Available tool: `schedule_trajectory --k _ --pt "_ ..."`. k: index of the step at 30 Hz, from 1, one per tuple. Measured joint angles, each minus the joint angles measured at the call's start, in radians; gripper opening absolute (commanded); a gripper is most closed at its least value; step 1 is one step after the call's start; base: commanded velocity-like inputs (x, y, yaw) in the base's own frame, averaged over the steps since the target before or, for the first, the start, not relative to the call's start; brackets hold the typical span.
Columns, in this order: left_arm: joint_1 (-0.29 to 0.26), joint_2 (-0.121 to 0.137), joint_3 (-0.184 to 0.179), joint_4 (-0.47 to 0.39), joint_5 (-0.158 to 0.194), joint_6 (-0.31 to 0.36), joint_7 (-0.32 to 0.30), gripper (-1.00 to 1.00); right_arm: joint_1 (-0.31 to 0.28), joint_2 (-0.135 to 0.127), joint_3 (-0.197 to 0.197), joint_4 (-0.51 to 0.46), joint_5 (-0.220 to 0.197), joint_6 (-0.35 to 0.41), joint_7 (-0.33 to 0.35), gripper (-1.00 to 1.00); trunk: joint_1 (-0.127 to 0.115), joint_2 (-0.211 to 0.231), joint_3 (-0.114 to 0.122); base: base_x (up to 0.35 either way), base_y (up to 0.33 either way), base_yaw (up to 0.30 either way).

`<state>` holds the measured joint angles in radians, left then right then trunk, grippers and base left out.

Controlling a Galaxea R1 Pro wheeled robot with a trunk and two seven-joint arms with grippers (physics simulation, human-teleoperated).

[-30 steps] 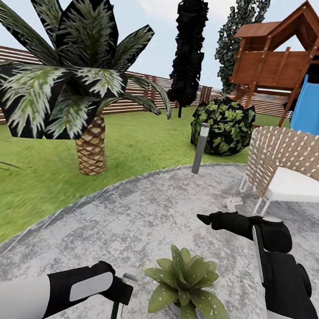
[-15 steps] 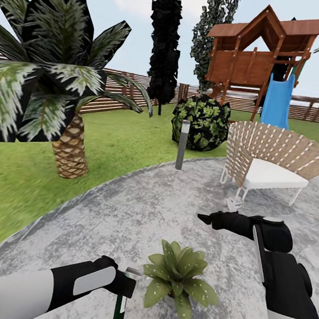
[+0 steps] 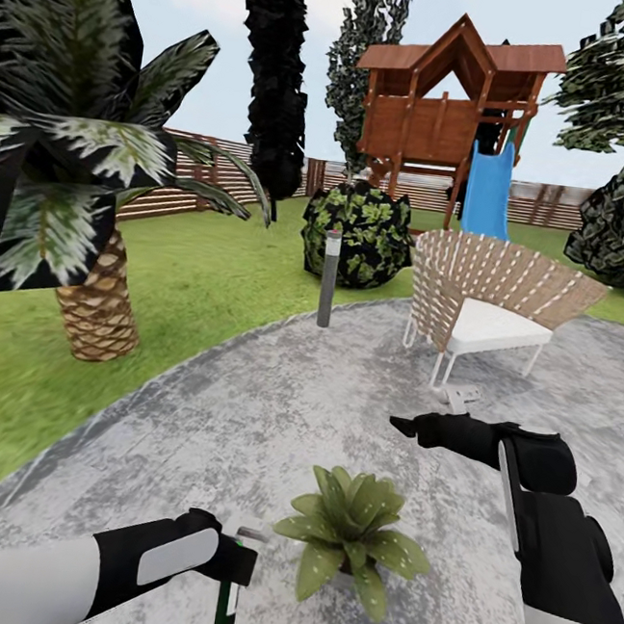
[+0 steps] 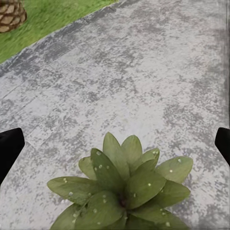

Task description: Pick up the pesticide atomizer in the garden and spray insectifuge to fully cover both potted plants in the garden.

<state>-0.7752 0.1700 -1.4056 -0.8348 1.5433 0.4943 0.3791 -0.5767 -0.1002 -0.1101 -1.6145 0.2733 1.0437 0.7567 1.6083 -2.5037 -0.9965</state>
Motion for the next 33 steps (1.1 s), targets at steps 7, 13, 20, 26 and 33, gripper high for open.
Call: schedule_trajectory --k 7,13,20,26,33 --pt "0.0 0.002 0.001 0.002 0.004 -0.043 -0.002 -1.0 0.001 0.0 0.0 0.0 0.0 0.0 0.0 1.0 0.0 0.0 0.0 0.0 0.297 -0.28" --pt "0.007 0.005 0.052 0.033 0.0 -0.046 -0.013 -1.0 0.001 0.0 0.0 0.0 0.0 0.0 0.0 1.0 0.0 0.0 0.0 0.055 0.308 -0.28" --pt "-0.026 0.031 0.087 0.029 -0.011 0.086 -0.022 -1.0 0.003 0.0 0.001 -0.001 0.0 0.0 0.0 1.0 0.0 0.0 0.0 0.101 0.311 -0.28" --pt "-0.047 0.014 0.08 0.026 -0.081 0.201 -0.031 -1.0 0.0 -0.01 -0.001 -0.002 0.0 0.0 0.003 1.0 0.0 0.0 0.0 0.202 0.261 -0.28" --pt "-0.039 0.007 0.087 0.024 -0.236 0.184 -0.184 -1.0 -0.004 -0.015 -0.039 -0.002 -0.001 0.0 0.006 1.0 -0.001 0.0 0.0 0.319 0.057 -0.28"
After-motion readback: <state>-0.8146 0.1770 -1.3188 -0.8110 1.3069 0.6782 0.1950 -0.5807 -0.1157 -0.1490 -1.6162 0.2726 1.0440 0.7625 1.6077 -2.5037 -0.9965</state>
